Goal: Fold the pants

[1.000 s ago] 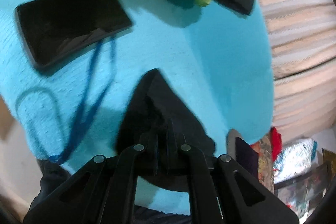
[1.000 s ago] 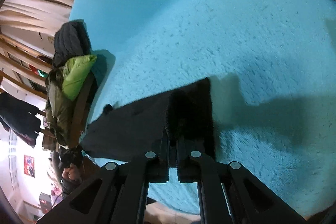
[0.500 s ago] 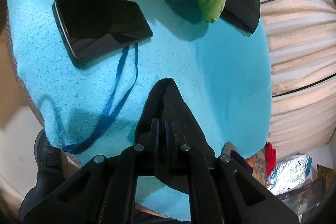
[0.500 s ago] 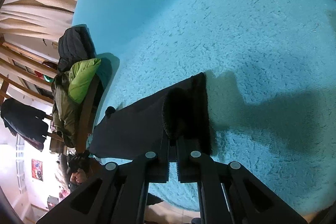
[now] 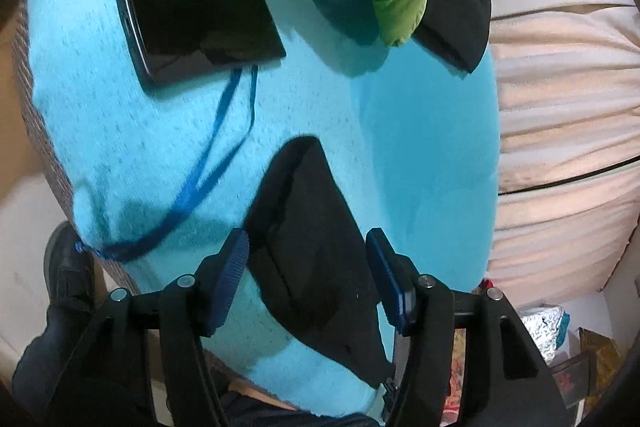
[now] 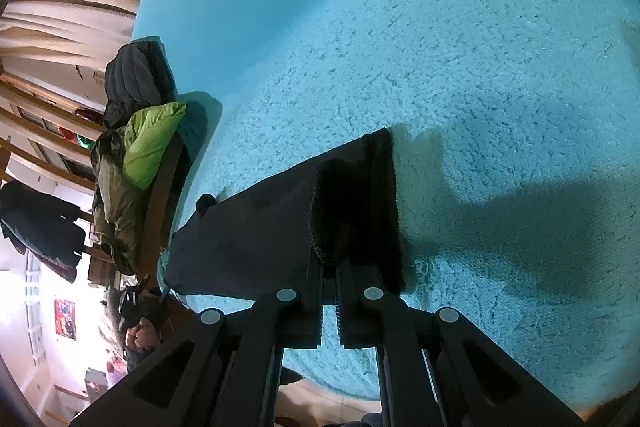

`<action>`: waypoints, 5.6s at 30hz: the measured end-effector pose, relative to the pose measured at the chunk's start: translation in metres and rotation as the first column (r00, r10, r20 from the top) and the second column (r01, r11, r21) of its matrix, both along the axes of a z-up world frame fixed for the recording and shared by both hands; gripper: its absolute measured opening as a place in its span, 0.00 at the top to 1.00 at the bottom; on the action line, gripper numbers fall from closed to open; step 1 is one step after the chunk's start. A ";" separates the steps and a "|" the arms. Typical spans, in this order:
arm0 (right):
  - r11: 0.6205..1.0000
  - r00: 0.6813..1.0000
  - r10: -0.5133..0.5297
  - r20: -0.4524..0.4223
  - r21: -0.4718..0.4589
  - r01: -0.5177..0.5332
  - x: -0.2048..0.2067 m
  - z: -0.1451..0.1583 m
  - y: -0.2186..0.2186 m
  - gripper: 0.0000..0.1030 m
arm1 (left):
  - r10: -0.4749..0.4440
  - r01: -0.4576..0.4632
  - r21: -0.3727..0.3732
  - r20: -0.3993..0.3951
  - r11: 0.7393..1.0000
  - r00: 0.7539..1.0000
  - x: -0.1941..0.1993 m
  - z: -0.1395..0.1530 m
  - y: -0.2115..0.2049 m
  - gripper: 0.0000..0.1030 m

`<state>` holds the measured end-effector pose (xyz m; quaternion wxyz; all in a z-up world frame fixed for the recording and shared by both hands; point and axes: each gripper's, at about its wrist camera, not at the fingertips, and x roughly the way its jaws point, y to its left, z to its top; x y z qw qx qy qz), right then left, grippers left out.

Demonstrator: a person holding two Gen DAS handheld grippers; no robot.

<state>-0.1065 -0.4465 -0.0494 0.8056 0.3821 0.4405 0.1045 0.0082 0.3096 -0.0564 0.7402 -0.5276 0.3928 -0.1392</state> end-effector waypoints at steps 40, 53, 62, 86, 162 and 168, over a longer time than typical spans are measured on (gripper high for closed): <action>0.998 0.998 -0.054 -0.015 0.006 0.055 -0.001 -0.006 -0.008 0.97 | -0.079 0.076 0.150 0.012 0.986 0.997 -0.008 0.004 -0.048 0.97; 1.000 0.995 -0.003 -0.098 0.016 0.005 -0.002 -0.015 -0.004 0.89 | 0.012 -0.006 0.176 -0.032 0.984 0.999 -0.008 0.001 -0.041 0.74; 0.953 0.982 -0.181 0.050 -0.236 0.188 -0.032 0.031 -0.014 0.80 | -0.002 -0.147 0.442 0.320 0.885 0.947 -0.039 0.075 -0.073 0.41; 0.768 0.955 0.171 -0.242 -0.574 -0.283 0.060 0.013 0.072 0.81 | -0.228 0.189 0.400 0.052 0.897 0.972 0.000 0.025 -0.115 0.32; 0.992 0.992 -0.124 -0.023 -0.037 0.123 0.000 0.035 0.008 0.39 | -0.542 0.478 0.356 0.101 0.803 0.834 0.072 0.035 -0.309 0.19; 0.978 0.978 -0.183 -0.099 0.087 0.192 -0.018 -0.004 0.015 0.39 | -0.520 0.468 0.345 0.071 0.814 0.851 0.070 0.029 -0.293 0.19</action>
